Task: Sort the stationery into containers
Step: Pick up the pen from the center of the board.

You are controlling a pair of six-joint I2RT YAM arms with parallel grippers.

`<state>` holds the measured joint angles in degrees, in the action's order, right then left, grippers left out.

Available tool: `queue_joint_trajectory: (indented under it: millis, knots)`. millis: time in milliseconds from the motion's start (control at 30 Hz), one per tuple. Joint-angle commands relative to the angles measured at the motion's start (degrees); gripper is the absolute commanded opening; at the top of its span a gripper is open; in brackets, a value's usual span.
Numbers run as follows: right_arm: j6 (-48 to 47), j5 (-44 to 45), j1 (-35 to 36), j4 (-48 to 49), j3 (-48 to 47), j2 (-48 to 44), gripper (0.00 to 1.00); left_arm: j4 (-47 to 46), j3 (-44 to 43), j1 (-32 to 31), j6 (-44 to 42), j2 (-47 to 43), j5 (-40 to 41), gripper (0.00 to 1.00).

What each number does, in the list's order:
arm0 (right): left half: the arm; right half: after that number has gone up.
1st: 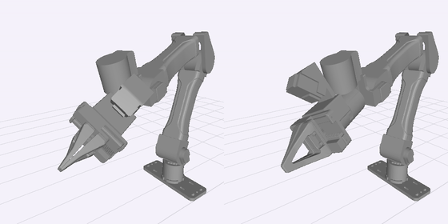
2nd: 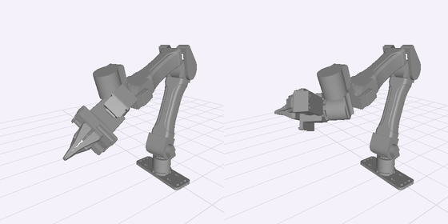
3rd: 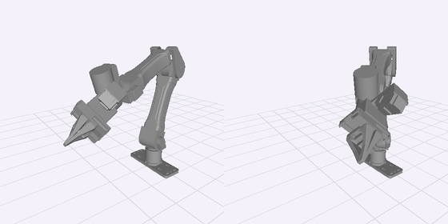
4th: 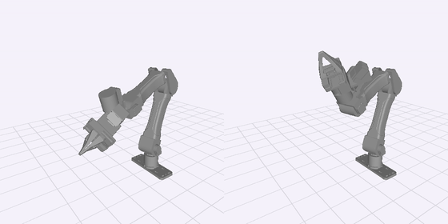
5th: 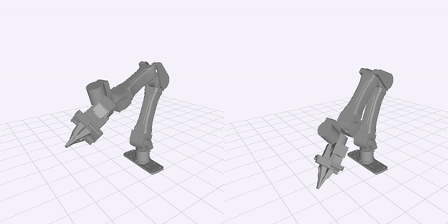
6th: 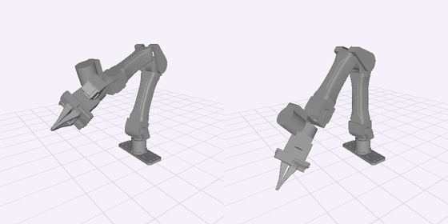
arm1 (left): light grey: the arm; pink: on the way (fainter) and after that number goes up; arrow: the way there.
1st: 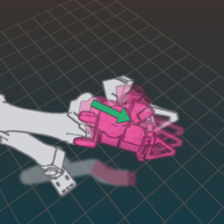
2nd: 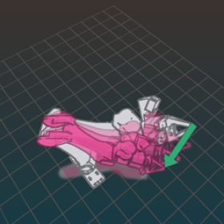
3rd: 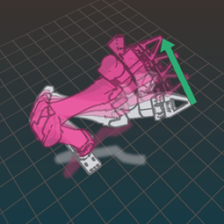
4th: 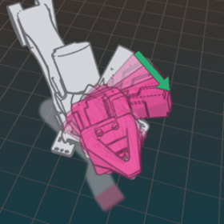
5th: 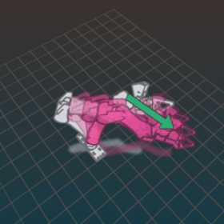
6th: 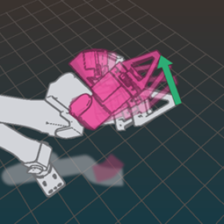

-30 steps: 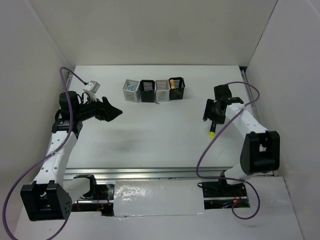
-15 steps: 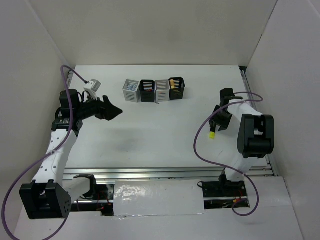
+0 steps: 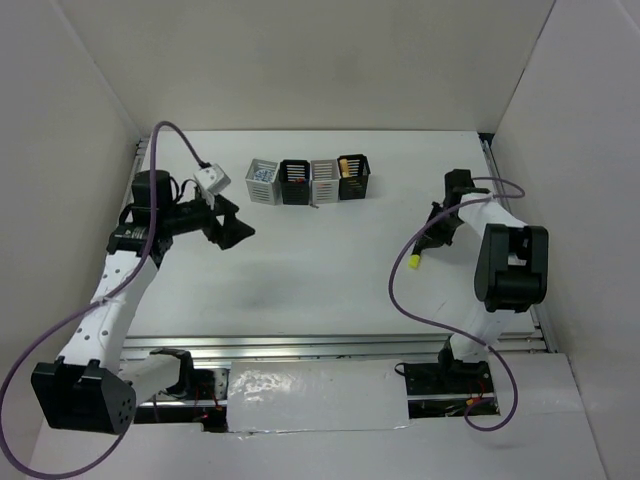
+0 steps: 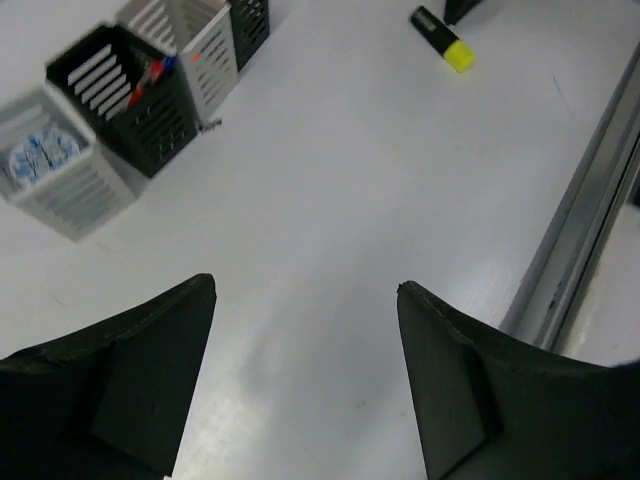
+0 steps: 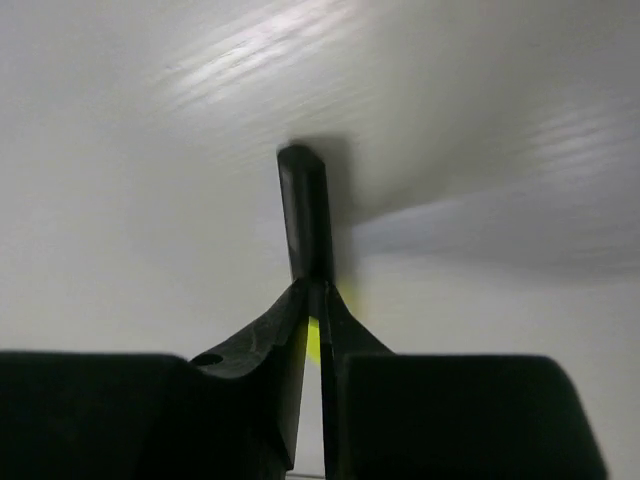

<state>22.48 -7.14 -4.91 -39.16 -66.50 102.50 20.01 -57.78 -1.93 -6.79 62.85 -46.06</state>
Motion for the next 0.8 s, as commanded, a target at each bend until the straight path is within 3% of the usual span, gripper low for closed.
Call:
queue_joint_trajectory:
  millis: [0,167,267,400,500,600,767]
  knots:
    - [-1.12,-8.57,1.73,1.54,0.76,-2.38,0.00,9.83,-5.49,-4.38,-29.32,0.78,-3.86,0.86]
    - [1.86,-21.06,7.62,2.33,0.41,-7.91,0.00,5.93,-0.34,-19.37,-45.72,-1.15,0.51,0.86]
    - [2.13,-23.54,11.40,2.15,0.49,-9.76,0.00,0.40,4.23,-26.70,-48.67,-2.12,6.66,0.84]
    - [-0.23,-17.76,13.52,1.72,0.15,-11.53,0.04,-3.13,3.03,-31.20,-46.39,1.57,8.36,0.83]
    - [-4.00,-9.93,12.21,-0.82,-2.14,-11.79,0.19,-5.33,2.23,-31.20,-42.61,2.54,10.02,0.84]
    - [-11.45,-2.65,10.71,-2.41,-4.95,-9.79,0.41,-1.83,1.62,-31.20,-43.14,2.37,11.61,0.86]
    - [-18.51,9.40,10.53,-3.04,-9.00,-3.28,0.43,1.18,3.11,-31.29,-41.47,0.61,12.40,0.92]
